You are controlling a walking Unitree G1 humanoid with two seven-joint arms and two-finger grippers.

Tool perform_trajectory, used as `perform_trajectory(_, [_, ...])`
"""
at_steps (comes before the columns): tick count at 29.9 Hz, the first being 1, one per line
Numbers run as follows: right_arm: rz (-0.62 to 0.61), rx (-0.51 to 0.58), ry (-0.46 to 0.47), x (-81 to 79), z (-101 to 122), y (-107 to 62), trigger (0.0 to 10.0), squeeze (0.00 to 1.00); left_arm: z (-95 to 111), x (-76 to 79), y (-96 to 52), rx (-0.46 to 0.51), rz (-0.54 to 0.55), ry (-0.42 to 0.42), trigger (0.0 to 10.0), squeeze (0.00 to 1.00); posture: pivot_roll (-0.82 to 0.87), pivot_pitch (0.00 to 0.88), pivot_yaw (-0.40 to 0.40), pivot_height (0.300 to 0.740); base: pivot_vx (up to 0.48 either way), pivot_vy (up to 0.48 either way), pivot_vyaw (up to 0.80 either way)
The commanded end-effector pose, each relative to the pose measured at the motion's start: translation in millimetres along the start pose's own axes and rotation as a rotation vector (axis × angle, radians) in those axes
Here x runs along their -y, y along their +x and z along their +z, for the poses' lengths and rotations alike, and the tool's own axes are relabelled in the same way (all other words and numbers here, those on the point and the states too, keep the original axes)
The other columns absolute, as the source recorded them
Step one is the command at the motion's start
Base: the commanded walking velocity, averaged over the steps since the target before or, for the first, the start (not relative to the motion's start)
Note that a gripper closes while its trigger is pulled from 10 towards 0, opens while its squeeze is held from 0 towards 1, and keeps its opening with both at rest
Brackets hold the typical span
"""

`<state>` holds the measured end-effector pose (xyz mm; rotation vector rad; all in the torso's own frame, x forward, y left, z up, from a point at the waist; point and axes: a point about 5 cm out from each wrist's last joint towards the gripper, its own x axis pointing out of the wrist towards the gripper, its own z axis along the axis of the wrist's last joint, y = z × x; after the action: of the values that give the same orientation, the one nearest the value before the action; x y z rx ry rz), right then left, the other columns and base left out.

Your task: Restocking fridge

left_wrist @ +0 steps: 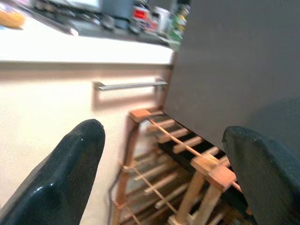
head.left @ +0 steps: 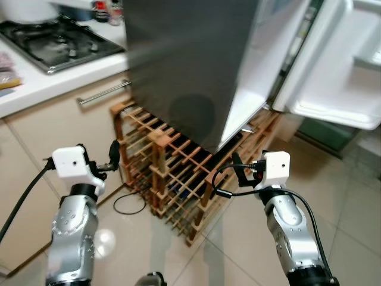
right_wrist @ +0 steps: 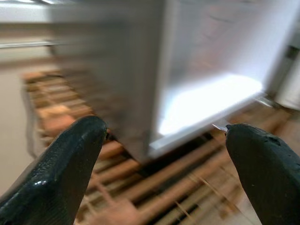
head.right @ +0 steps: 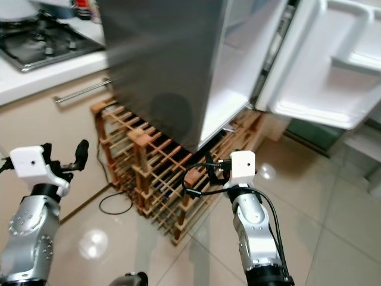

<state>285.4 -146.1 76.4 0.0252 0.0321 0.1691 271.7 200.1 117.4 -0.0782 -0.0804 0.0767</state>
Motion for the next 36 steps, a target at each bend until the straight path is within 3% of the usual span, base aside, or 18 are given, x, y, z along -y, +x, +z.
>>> perform_trajectory(1, [-0.002, 0.005, 0.005, 0.0, -1, 2.0, 10.0, 0.00, -1, 3.2, 2.3, -0.006, 0.007, 0.021, 10.0, 0.00, -0.08, 0.000, -0.050, 0.740, 0.000, 0.000, 0.73])
perform_trajectory(7, [-0.023, -0.003, 0.053, -2.6, -4, 6.1, 10.0, 0.00, 6, 10.3, 6.2, 0.012, -0.021, 0.036, 10.0, 0.00, -0.06, 0.000, -0.019, 0.740, 0.000, 0.000, 0.73])
perform_trajectory(13, [0.036, -0.006, 0.072, -23.8, -7, 7.7, 10.0, 0.00, 9, -4.9, 7.1, 0.008, 0.051, 0.065, 10.0, 0.00, -0.03, 0.000, -0.032, 0.740, 0.000, 0.000, 0.71])
perform_trajectory(23, [0.061, 0.006, 0.067, -28.4, -3, 15.8, 10.0, 0.00, 7, -3.0, 10.4, -0.006, 0.082, 0.114, 10.0, 0.00, -0.01, 0.000, -0.051, 0.740, 0.000, 0.000, 0.70])
perform_trajectory(36, [0.071, 0.036, 0.040, -28.6, 4, 21.4, 10.0, 0.00, 14, 9.7, 29.4, 0.011, 0.042, 0.127, 10.0, 0.00, -0.03, 0.000, -0.022, 0.740, 0.000, 0.000, 0.68])
